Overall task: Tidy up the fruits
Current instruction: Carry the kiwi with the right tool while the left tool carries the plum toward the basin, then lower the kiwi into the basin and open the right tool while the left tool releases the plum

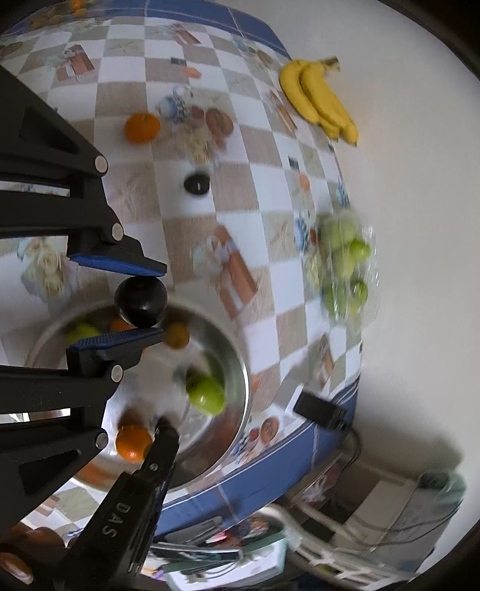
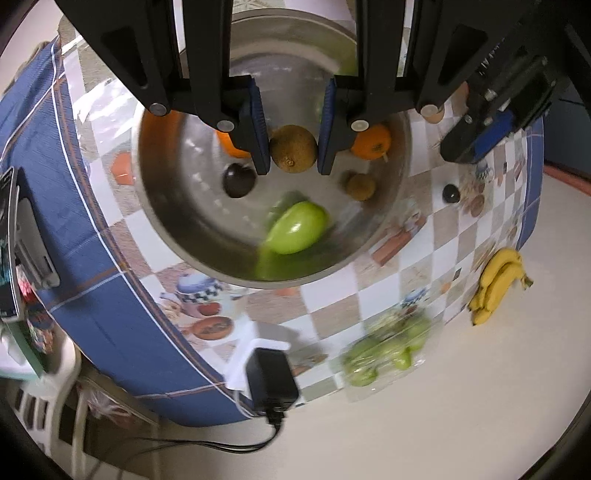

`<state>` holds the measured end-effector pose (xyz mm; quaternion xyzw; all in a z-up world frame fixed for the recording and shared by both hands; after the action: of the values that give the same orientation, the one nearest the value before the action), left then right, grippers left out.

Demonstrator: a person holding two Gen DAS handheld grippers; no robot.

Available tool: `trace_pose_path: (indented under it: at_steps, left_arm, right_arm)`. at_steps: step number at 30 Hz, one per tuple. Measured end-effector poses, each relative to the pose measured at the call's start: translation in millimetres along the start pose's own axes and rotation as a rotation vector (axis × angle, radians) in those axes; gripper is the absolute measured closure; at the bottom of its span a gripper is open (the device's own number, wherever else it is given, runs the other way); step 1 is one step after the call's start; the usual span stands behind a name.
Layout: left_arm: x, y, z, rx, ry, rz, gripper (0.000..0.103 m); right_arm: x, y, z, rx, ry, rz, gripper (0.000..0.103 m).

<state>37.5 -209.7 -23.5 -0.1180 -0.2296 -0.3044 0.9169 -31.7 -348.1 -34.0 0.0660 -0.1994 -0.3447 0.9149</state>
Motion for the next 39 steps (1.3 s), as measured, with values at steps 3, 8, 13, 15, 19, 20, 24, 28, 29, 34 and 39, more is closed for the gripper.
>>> trace_pose_path:
  at_steps: [3, 8, 13, 15, 19, 20, 24, 28, 29, 34, 39]
  left_arm:
    - [0, -20, -8, -0.019, 0.011, -0.041, 0.073]
    - [-1, -41, -21, -0.027, 0.024, -0.088, 0.072]
    - [-1, -50, -35, -0.031, 0.044, -0.105, 0.072]
    - [-1, -51, -39, -0.033, 0.051, -0.105, 0.072]
    - [-1, -51, -45, -0.029, 0.055, -0.103, 0.072]
    - [0, -51, -46, -0.029, 0.057, -0.103, 0.072]
    - [-1, -51, -50, -0.031, 0.063, -0.102, 0.072]
    - [-1, -52, -55, -0.027, 0.068, -0.104, 0.072]
    - [-1, -52, -56, -0.027, 0.070, -0.104, 0.072]
    - [-1, -53, -61, -0.026, 0.079, -0.102, 0.072]
    - [-1, -53, -63, -0.027, 0.083, -0.102, 0.072]
  right_arm:
    - [3, -8, -1, -0.001, -0.006, -0.010, 0.076]
    - [11, -13, -4, -0.007, -0.023, -0.007, 0.075]
    - [14, -15, -15, -0.015, -0.006, 0.000, 0.075]
    - [15, -14, -17, -0.017, -0.004, 0.008, 0.075]
    - [15, -14, -24, -0.014, 0.013, 0.006, 0.075]
    - [15, -14, -25, -0.015, 0.017, 0.006, 0.075]
    - [14, -15, -29, -0.011, 0.028, 0.002, 0.075]
    - [13, -13, -33, -0.008, 0.044, 0.003, 0.075]
    - [13, -13, -34, -0.007, 0.047, 0.004, 0.075]
    - [11, -11, -38, -0.013, 0.062, 0.006, 0.075]
    - [10, -9, -40, -0.014, 0.072, 0.011, 0.075]
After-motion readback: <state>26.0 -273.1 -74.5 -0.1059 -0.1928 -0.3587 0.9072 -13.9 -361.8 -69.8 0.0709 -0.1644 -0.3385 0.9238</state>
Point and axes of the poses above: each gripper's, at about its wrist camera, not at the fingertips, and z roughly against the way its jaws point, y to its left, x to its top, the point moved 4 cm from there along -z, roughly the way its jaws point, and after that the axes turned 1 degree about -z, right-handed, at the moved point
